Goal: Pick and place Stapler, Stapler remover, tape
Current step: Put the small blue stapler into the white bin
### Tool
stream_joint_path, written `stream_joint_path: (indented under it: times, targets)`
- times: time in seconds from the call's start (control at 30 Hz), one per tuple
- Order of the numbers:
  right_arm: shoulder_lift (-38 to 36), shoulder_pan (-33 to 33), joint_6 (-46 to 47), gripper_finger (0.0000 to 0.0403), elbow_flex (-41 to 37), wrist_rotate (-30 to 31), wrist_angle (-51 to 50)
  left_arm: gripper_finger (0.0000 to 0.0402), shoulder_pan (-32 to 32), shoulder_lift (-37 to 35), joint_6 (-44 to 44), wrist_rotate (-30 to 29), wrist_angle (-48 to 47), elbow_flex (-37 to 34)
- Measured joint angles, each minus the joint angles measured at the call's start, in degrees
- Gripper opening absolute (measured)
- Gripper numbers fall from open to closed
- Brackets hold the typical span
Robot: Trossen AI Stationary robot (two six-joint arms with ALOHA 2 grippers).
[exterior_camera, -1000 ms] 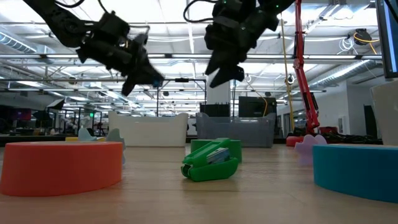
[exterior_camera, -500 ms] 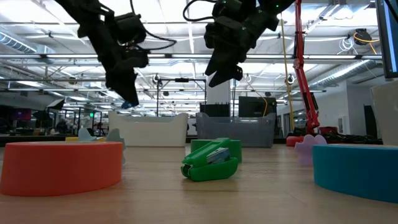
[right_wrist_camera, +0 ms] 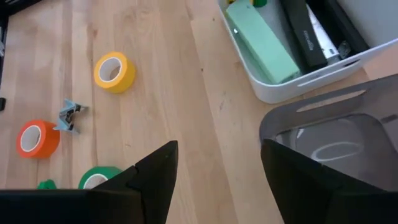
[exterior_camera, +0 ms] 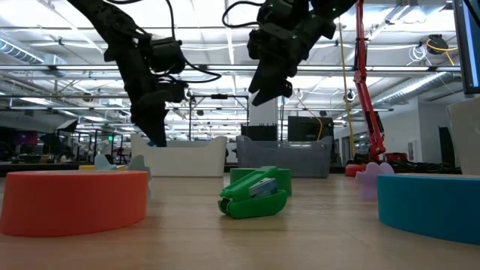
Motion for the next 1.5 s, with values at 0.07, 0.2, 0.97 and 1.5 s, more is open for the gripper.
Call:
stream_joint_path:
  times: [0.07, 0.2, 0.97, 1.5]
  targets:
    - [0.0, -0.6, -0.3, 0.0222, 0.0, 0.0, 0.0, 0.0077, 0.3, 0.0, -0.1, 0.3, 0.0, 0.0]
    - [-0.3, -2.2, -1.8, 0.0220, -0.1, 0.0, -0.1, 0.0077, 1.0, 0.0, -0.4, 0.5, 0.0, 0.0]
    - [-36.1, -7.7, 16.2, 0.0220, -44.9, 0.1, 44.9, 0.0077, 4.3, 0.8, -5.5, 0.2, 1.7, 0.0]
    - [-50.3, -7.7, 31.8, 0.0220, -69.1, 0.0, 77.5, 0.0129, 3.8, 3.5, -9.1, 2.1, 3.4, 0.0]
